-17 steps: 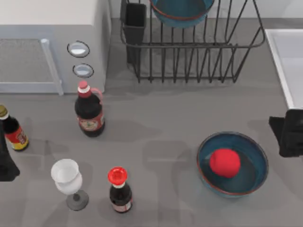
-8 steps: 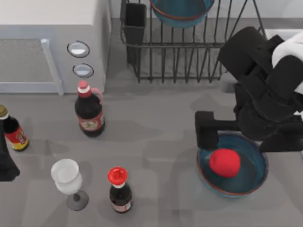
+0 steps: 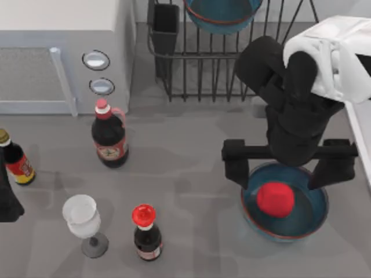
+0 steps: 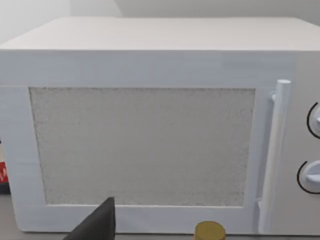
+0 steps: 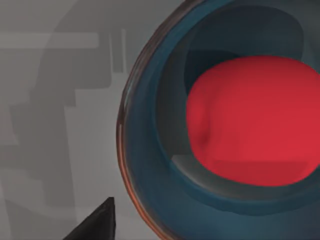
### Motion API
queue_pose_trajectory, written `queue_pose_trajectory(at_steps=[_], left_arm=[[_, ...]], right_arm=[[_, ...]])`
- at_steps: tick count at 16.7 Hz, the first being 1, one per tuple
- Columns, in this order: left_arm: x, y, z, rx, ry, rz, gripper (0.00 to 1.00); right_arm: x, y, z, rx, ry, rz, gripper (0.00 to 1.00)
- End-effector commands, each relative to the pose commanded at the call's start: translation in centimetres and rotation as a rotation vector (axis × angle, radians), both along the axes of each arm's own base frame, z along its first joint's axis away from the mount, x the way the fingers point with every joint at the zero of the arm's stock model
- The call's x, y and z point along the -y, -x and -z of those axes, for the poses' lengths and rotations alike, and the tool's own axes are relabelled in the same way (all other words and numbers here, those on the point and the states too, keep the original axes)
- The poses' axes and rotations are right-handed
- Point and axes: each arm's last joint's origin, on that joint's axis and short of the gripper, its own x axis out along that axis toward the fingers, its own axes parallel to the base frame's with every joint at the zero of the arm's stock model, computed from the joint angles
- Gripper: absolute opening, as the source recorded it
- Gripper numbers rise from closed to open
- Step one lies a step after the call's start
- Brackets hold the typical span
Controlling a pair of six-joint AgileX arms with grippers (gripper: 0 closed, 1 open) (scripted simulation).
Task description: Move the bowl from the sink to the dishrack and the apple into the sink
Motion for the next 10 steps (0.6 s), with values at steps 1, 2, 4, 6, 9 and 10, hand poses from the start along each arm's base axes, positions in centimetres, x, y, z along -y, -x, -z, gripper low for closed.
queue_pose_trajectory(at_steps=[1,2,4,6,9,10], left_arm=[[0.0,0.0,0.0,0.0,0.0,0.0,1.0],[0.0,0.0,0.0,0.0,0.0,0.0,1.0],[0.0,0.0,0.0,0.0,0.0,0.0,1.0],[0.0,0.0,0.0,0.0,0.0,0.0,1.0],[0.0,0.0,0.0,0.0,0.0,0.0,1.0],[0.0,0.0,0.0,0.0,0.0,0.0,1.0]], right_arm=[[0.0,0.0,0.0,0.0,0.0,0.0,1.0],[0.0,0.0,0.0,0.0,0.0,0.0,1.0],[0.1,0.0,0.1,0.001,-0.001,0.002,1.0],[0.1,-0.2,1.2,-0.002,0.001,0.005,1.0],[-0.2,-0.4,4.5,0.005,-0.006,0.003,1.0],[-0.3,-0.5,5.9,0.011,-0.011,0.002,1.0]])
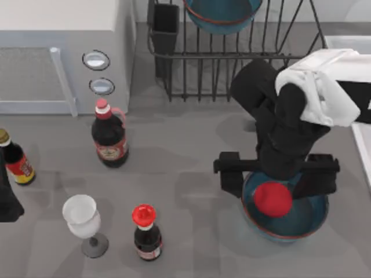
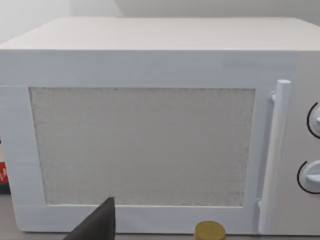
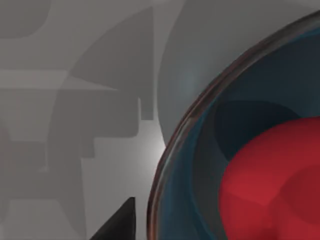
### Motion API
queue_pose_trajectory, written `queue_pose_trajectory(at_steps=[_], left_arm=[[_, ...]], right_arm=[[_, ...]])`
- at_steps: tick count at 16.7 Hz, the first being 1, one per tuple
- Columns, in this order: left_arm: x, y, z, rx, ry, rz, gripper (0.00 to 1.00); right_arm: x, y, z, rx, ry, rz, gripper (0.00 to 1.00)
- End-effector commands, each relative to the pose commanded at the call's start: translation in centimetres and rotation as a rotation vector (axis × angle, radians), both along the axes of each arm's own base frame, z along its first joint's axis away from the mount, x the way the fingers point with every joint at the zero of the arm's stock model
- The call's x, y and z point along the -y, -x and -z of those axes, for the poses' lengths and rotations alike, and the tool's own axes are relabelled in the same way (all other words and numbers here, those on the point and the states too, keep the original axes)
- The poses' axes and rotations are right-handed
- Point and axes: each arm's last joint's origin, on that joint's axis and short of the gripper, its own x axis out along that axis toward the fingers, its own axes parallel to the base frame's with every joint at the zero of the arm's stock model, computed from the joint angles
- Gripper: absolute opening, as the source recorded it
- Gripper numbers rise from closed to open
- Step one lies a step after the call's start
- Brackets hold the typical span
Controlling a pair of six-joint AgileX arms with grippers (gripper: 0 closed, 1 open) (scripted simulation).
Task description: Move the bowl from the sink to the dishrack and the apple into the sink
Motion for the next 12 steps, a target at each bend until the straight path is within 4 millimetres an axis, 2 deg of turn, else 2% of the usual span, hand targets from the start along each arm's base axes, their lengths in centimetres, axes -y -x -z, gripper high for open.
queue_pose_trajectory(at_steps=[4,9,12], left_arm=[[0.0,0.0,0.0,0.0,0.0,0.0,1.0],[0.0,0.0,0.0,0.0,0.0,0.0,1.0],[0.0,0.0,0.0,0.0,0.0,0.0,1.0]], right_arm=[[0.2,0.4,4.1,-0.008,0.008,-0.002,1.0],[0.3,0.5,4.5,-0.011,0.011,-0.002,1.0],[0.3,0.5,4.5,-0.011,0.011,-0.002,0.77]])
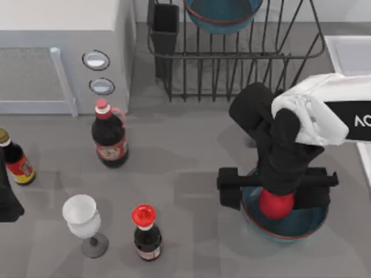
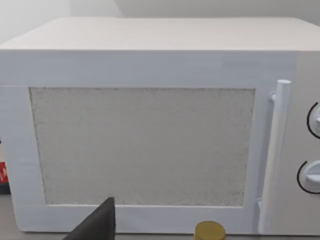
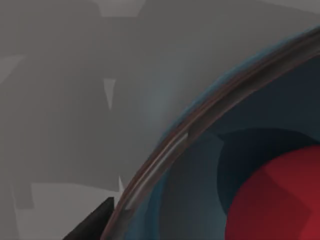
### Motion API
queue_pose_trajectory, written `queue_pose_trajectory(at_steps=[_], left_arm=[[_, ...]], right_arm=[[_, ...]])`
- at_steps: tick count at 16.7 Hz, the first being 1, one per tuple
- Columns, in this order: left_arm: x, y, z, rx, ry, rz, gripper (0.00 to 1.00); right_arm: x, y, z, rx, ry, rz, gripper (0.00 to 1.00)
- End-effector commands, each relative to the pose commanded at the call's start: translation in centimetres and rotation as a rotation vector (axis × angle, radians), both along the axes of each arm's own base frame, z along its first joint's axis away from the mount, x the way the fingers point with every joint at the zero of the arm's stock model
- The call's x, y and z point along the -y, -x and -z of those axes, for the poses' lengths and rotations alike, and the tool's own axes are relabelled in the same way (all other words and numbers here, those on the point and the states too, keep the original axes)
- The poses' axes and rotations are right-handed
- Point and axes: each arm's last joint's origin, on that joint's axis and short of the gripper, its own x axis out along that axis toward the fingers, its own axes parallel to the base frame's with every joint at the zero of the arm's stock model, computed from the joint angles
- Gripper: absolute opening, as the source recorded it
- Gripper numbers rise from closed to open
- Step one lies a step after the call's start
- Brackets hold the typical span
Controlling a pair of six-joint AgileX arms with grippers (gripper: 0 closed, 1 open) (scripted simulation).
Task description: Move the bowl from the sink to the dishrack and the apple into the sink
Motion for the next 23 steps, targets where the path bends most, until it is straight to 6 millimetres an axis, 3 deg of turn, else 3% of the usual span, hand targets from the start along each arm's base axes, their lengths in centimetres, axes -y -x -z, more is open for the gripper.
queue_pose_trajectory(at_steps=[10,18,19,23], left_arm=[[0.0,0.0,0.0,0.0,0.0,0.0,1.0],[0.0,0.0,0.0,0.0,0.0,0.0,1.0],[0.0,0.0,0.0,0.0,0.0,0.0,1.0],[0.0,0.0,0.0,0.0,0.0,0.0,1.0]], right_arm=[[0.0,0.0,0.0,0.0,0.0,0.0,0.02],[0.0,0.0,0.0,0.0,0.0,0.0,0.0],[-0.2,-0.1,-2.7,0.054,-0.014,-0.01,0.0],[-0.5,-0.5,-4.7,0.06,-0.019,-0.006,0.0]])
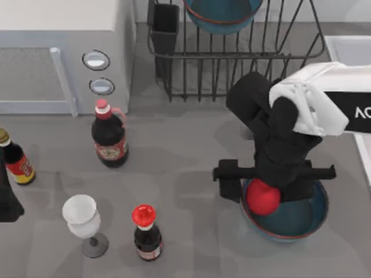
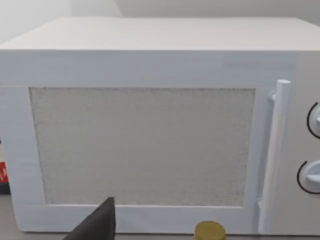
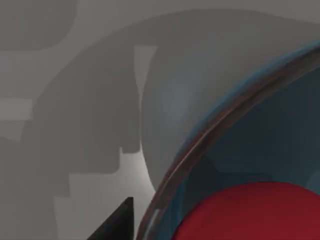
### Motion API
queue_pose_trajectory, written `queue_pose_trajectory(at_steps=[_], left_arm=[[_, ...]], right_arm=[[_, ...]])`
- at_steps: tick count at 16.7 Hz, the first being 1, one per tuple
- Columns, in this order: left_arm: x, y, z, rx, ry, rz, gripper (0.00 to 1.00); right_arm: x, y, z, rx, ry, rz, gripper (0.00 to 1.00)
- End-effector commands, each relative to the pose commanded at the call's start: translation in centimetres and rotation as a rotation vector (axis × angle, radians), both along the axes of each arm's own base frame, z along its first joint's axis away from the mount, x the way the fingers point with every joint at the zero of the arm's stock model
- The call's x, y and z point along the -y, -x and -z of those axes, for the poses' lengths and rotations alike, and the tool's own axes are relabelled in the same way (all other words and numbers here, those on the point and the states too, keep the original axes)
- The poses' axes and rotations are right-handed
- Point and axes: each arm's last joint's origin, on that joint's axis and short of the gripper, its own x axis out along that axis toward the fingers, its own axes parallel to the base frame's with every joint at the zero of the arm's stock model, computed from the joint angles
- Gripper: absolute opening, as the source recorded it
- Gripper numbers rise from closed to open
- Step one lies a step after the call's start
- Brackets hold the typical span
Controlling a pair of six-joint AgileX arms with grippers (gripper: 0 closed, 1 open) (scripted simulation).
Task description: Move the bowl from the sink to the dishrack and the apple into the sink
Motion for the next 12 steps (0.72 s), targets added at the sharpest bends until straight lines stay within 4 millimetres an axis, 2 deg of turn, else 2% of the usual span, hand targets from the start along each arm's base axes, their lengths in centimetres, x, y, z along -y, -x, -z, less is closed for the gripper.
queue_pose_trajectory(at_steps=[5,7,12], left_arm=[[0.0,0.0,0.0,0.0,0.0,0.0,1.0],[0.0,0.0,0.0,0.0,0.0,0.0,1.0],[0.0,0.0,0.0,0.0,0.0,0.0,1.0]], right_arm=[[0.1,0.2,-5.8,-0.02,0.013,-0.003,0.0],[0.2,0.4,-7.6,-0.01,0.007,-0.004,0.0],[0.2,0.4,-7.8,-0.01,0.004,-0.003,0.0]])
